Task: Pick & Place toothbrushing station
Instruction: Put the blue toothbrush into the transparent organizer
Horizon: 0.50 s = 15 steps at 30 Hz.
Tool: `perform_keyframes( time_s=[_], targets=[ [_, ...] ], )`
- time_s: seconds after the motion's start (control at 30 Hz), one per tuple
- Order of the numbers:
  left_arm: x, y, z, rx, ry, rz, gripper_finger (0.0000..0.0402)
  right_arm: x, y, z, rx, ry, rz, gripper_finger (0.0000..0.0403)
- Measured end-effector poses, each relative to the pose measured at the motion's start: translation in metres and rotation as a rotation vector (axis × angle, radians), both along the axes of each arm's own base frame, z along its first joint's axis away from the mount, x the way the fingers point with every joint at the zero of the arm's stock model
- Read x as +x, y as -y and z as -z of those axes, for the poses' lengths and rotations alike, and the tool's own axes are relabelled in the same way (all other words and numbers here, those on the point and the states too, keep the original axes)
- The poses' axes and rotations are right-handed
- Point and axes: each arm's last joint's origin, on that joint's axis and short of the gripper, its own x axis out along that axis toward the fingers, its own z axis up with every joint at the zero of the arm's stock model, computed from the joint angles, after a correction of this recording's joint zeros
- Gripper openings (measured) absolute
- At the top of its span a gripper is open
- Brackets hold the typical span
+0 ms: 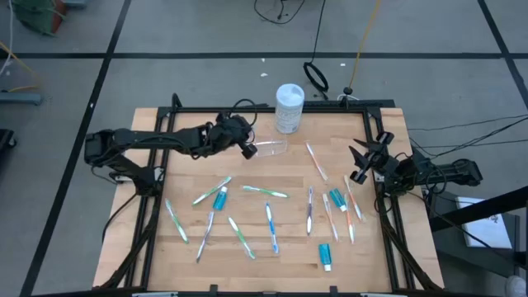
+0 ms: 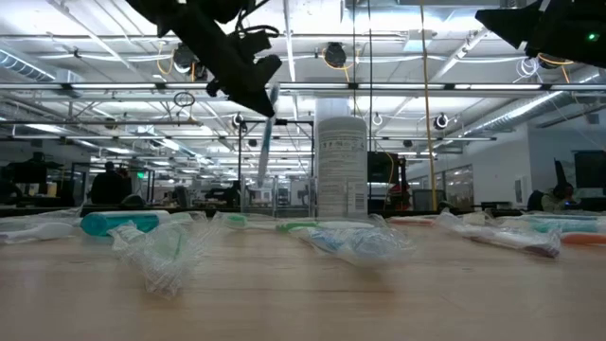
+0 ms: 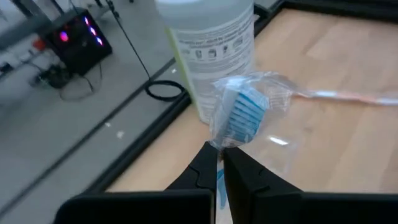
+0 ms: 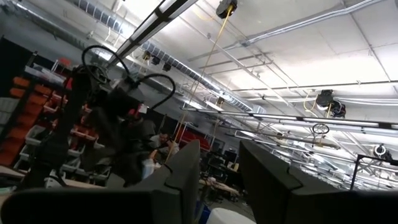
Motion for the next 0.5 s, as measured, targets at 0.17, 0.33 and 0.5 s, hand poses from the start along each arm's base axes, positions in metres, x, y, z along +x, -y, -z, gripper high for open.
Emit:
perform_keyframes(
  time_s=[0.17, 0.33, 0.5],
  targets=[
    [-0.006, 0.0, 0.008, -0.156, 0.013, -0.096, 0.001, 0.0, 0.0, 0.0, 0.009, 0.005, -0.006, 0.0105],
    [-0.014, -0.001, 0.016, -0.224, -0.046, -0.163, 0.0021, -0.001, 0.0, -0.001, 0.044, 0.034, -0.028, 0.0105],
    [-0.015, 0.0, 0.026, -0.231, -0.036, -0.148, 0.0063, -0.001, 0.0, -0.001, 0.045, 0.037, -0.029, 0.0105]
  ],
)
